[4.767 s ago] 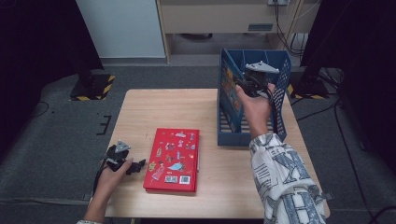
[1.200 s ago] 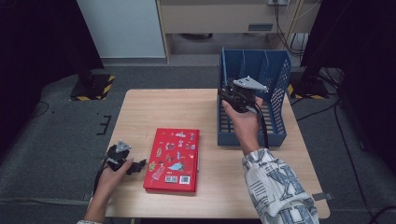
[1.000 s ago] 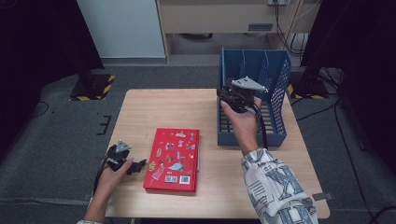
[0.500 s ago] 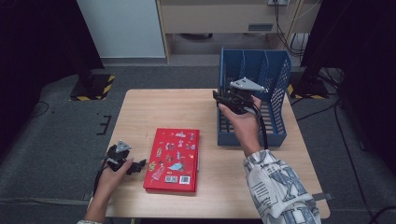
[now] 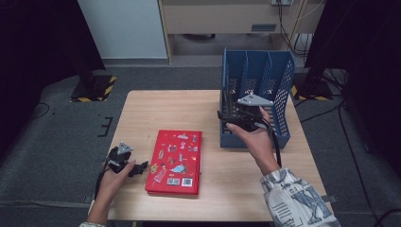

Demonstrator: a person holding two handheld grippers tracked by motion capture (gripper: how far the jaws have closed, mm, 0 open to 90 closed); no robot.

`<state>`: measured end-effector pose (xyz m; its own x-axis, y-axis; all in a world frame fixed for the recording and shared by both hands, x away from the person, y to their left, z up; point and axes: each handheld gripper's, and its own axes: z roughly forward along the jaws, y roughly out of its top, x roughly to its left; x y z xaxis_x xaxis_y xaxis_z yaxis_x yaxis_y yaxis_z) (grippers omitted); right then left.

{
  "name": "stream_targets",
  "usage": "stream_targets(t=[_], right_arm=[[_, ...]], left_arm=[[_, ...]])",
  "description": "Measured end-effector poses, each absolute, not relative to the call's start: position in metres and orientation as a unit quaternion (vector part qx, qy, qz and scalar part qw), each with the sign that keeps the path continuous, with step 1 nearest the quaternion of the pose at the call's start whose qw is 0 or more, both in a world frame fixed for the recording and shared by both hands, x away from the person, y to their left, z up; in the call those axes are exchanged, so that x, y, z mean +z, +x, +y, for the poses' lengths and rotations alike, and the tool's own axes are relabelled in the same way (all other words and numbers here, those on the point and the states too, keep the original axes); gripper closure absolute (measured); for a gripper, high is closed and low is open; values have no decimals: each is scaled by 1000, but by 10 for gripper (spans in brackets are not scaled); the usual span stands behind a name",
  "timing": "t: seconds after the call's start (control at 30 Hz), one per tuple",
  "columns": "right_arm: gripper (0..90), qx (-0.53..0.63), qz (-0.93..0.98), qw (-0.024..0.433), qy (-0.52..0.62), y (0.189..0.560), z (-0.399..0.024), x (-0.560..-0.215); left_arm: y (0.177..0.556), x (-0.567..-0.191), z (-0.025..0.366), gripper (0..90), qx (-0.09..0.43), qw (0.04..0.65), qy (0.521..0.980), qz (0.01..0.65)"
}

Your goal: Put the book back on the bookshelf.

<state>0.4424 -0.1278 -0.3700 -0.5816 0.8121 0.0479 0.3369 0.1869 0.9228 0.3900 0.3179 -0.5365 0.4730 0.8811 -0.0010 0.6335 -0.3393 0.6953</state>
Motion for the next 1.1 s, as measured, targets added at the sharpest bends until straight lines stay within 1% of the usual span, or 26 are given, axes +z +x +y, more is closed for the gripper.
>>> stream_targets(t=[0.1, 0.17, 0.27, 0.43, 0.63, 0.87, 0.97, 1.1], right_arm=[[184, 503, 739, 215, 393, 430, -134, -382], [182, 500, 742, 215, 391, 421, -138, -390], [178, 501, 746, 198, 391, 411, -144, -402], [179, 502, 751, 182, 389, 399, -153, -418], [140, 500, 761, 174, 374, 389, -148, -427], [92, 503, 768, 167, 359, 386, -137, -437], [91, 490, 780, 163, 354, 385, -130, -446], [143, 474, 790, 157, 355, 381, -118, -458]], left_arm=[[390, -536, 318, 0, 192, 322, 796, 476], [390, -536, 318, 0, 192, 322, 795, 476], [389, -536, 318, 0, 193, 322, 795, 477], [388, -536, 319, 0, 193, 322, 795, 477], [390, -536, 320, 0, 192, 321, 796, 475], [389, -535, 320, 0, 188, 318, 799, 474], [388, -534, 321, 15, 187, 317, 800, 474], [385, -533, 323, 33, 189, 316, 798, 477]])
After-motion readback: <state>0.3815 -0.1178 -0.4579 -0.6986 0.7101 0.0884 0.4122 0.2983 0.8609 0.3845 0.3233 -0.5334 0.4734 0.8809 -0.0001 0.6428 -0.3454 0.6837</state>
